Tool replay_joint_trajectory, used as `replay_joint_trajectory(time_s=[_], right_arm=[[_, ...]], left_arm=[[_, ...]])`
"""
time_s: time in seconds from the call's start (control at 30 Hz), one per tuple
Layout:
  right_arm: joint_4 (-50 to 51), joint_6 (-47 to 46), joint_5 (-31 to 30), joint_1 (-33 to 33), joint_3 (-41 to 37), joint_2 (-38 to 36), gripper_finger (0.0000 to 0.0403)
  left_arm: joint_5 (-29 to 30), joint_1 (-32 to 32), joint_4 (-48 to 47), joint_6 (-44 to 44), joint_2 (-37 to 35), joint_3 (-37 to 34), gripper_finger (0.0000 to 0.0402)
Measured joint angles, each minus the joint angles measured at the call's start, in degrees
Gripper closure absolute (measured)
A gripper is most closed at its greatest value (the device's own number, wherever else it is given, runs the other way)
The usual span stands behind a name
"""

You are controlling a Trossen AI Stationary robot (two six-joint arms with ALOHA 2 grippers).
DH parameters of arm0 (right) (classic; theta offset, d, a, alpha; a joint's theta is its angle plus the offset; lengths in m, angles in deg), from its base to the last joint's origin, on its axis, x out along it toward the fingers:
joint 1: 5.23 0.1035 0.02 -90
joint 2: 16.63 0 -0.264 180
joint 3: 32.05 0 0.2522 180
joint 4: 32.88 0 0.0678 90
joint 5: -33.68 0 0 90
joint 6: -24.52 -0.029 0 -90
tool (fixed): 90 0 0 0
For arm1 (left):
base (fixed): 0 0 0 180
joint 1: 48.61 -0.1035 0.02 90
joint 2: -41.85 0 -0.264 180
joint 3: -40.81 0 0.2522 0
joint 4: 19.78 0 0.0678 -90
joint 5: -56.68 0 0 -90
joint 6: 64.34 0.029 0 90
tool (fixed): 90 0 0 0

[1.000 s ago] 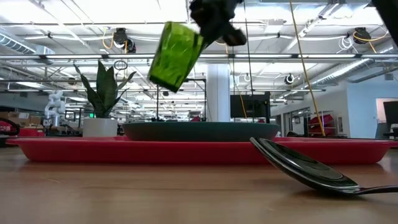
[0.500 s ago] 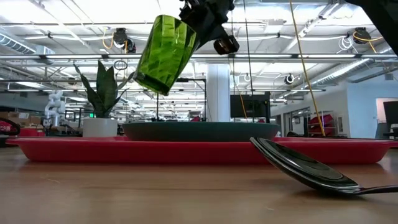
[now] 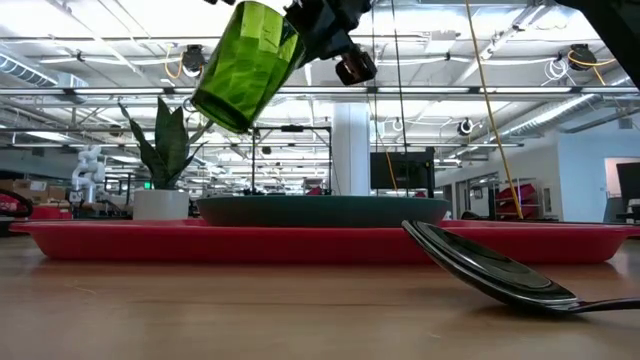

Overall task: Pick and place plate/cup/fork/spoon on tray
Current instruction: Put the green cup on the red tray to the top left of the blue plate

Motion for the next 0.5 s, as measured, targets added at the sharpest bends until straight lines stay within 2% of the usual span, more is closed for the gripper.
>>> replay_joint_trajectory(time_s=[0.5], right_arm=[[-1.67,2.43,1.39,0.32,-0.02,0.19,0.0403]], left_arm=[[-1.36,-0.11,0.13,-0.66,-0.12,0.0,0.0272]])
